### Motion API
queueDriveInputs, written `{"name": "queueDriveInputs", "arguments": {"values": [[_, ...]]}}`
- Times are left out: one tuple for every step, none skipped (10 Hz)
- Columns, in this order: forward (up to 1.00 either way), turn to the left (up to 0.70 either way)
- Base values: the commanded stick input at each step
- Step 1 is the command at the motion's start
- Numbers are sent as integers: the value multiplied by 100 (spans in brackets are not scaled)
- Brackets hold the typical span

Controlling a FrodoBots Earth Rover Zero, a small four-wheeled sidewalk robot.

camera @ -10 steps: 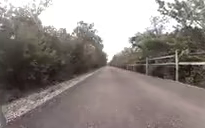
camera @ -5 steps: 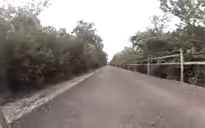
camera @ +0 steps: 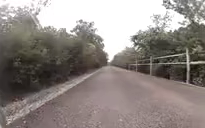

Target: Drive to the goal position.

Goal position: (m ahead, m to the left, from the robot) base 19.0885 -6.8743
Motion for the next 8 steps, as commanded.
{"name": "queueDriveInputs", "arguments": {"values": [[70,0],[70,0],[70,0],[70,0],[70,0],[70,0],[70,0],[70,0]]}}
